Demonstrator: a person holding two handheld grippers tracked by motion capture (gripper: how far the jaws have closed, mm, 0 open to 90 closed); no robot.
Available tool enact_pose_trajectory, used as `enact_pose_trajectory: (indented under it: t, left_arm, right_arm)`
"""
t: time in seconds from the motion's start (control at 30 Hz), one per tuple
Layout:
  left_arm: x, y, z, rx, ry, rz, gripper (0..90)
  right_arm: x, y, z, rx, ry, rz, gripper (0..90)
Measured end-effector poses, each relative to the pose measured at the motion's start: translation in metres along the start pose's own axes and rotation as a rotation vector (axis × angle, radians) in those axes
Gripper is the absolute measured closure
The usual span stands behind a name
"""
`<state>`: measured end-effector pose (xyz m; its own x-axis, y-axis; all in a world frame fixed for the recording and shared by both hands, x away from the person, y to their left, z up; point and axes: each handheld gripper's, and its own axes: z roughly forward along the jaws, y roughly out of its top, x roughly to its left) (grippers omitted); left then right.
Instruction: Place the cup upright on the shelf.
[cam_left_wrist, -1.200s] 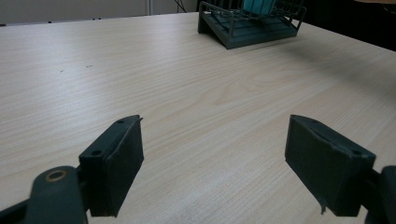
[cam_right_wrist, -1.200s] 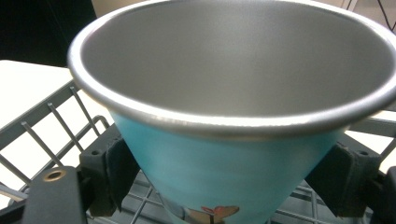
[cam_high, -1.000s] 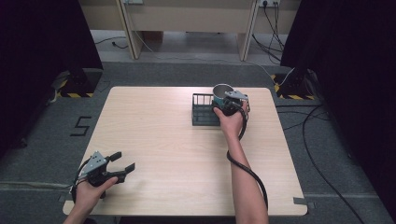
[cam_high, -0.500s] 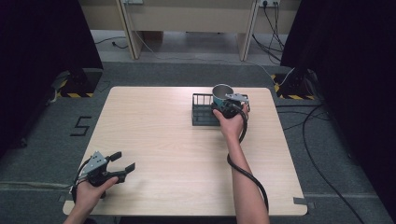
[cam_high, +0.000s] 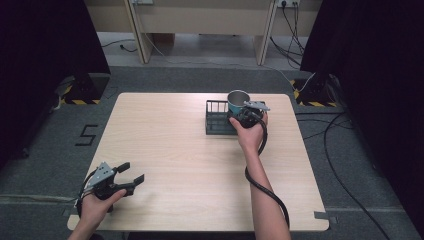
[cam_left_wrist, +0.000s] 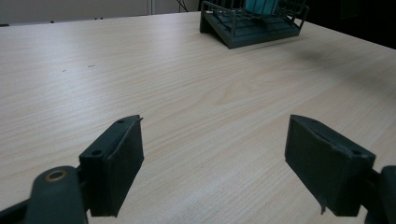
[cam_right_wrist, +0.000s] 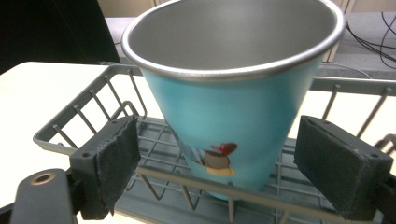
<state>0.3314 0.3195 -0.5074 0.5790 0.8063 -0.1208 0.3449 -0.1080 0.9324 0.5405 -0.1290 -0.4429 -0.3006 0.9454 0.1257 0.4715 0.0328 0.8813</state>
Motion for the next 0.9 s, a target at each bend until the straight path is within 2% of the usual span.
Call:
enact_pose_trajectory:
  t: [0.17, 0.5, 0.6, 0.9]
  left_arm:
    - [0.0, 0.0, 0.0, -0.003, 0.0, -0.002, 18.9]
    - [0.0, 0.001, -0.001, -0.013, 0.003, 0.001, 19.0]
    - [0.0, 0.001, -0.001, -0.014, 0.003, 0.001, 19.0]
    - [0.0, 0.001, -0.001, -0.012, 0.006, 0.003, 18.9]
  right_arm:
    - [0.001, -0.001, -0.009, 0.0, 0.005, 0.0, 15.1]
    - [0.0, -0.004, -0.023, -0.007, 0.021, -0.03, 15.3]
    - [-0.001, -0.004, -0.03, -0.021, 0.022, -0.042, 15.4]
    - [-0.006, -0.015, -0.051, -0.014, 0.04, -0.06, 15.4]
